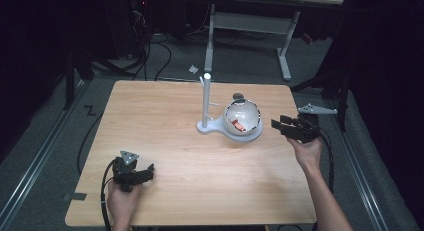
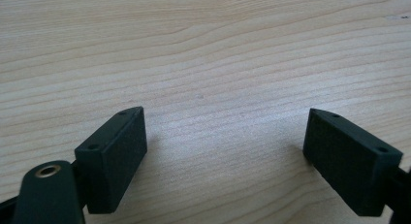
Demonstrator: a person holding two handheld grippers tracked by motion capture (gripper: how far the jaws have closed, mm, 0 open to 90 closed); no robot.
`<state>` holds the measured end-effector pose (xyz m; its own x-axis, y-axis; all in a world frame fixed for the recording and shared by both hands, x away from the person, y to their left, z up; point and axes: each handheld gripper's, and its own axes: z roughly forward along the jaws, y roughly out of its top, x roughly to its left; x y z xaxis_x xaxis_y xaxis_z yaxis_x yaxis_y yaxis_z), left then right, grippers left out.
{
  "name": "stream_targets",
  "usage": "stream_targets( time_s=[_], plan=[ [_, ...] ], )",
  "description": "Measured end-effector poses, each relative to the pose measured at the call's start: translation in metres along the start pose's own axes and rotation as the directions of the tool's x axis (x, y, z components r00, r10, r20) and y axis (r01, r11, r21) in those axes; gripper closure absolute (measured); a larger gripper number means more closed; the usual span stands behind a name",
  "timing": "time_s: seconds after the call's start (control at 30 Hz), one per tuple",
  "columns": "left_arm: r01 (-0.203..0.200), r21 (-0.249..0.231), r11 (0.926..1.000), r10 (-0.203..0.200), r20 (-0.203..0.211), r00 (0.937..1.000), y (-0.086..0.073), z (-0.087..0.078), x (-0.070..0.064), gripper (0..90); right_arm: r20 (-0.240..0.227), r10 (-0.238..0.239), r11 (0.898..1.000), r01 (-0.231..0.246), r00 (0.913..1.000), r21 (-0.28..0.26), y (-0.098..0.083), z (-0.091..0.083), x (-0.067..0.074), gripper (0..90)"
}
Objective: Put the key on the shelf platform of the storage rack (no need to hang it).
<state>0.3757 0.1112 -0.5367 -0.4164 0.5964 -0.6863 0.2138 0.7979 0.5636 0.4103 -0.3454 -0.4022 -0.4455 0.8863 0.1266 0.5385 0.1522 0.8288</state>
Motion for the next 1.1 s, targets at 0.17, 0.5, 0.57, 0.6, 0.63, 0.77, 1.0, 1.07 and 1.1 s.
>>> stream_targets(
  time_s=[0.17, 0.5, 0.57, 0.6, 0.63, 0.77, 1.0, 1.07, 1.1],
  plan=[
    [0.002, 0.001, 1.0000, -0.002, 0.000, 1.0000, 0.000, 0.000, 0.000, 16.0, 0.002, -0.001, 1.000, 0.001, 1.0000, -0.010, 0.000, -0.008, 0.001, 51.1],
    [0.002, 0.000, 1.0000, -0.002, 0.000, 1.0000, 0.000, 0.000, 0.000, 16.0, 0.007, 0.012, 1.000, -0.012, 0.9999, -0.022, -0.012, -0.024, -0.001, 51.1],
    [0.013, 0.000, 0.9999, -0.013, -0.005, 0.9999, 0.000, 0.000, -0.001, 16.0, 0.010, 0.017, 1.000, -0.017, 0.9998, -0.023, -0.015, -0.027, -0.001, 51.1],
    [0.002, 0.000, 1.0000, -0.002, -0.001, 1.0000, 0.000, 0.000, 0.000, 16.0, 0.010, 0.020, 0.999, -0.020, 0.9997, -0.025, -0.016, -0.029, -0.001, 51.1],
    [0.003, 0.000, 1.0000, -0.003, -0.001, 1.0000, 0.000, 0.000, 0.000, 16.0, 0.012, 0.025, 0.999, -0.025, 0.9996, -0.026, -0.019, -0.031, -0.002, 51.1],
    [0.001, 0.000, 1.0000, -0.001, 0.000, 1.0000, 0.000, 0.000, 0.000, 16.0, 0.013, 0.026, 0.999, -0.025, 0.9996, -0.036, -0.022, -0.037, -0.003, 51.1],
    [0.018, -0.001, 0.9998, -0.018, -0.007, 0.9998, 0.000, 0.000, -0.001, 16.0, 0.008, 0.026, 0.999, -0.026, 0.9996, -0.045, -0.029, -0.045, 0.001, 51.1],
    [0.006, -0.001, 1.0000, -0.006, -0.002, 1.0000, 0.000, 0.000, 0.000, 16.0, 0.004, 0.028, 0.998, -0.028, 0.9996, -0.050, -0.030, -0.047, 0.002, 51.1],
    [0.008, -0.001, 1.0000, -0.008, -0.003, 1.0000, 0.000, 0.000, -0.001, 16.0, 0.004, 0.027, 0.998, -0.027, 0.9996, -0.052, -0.031, -0.047, 0.002, 51.0]
  ],
)
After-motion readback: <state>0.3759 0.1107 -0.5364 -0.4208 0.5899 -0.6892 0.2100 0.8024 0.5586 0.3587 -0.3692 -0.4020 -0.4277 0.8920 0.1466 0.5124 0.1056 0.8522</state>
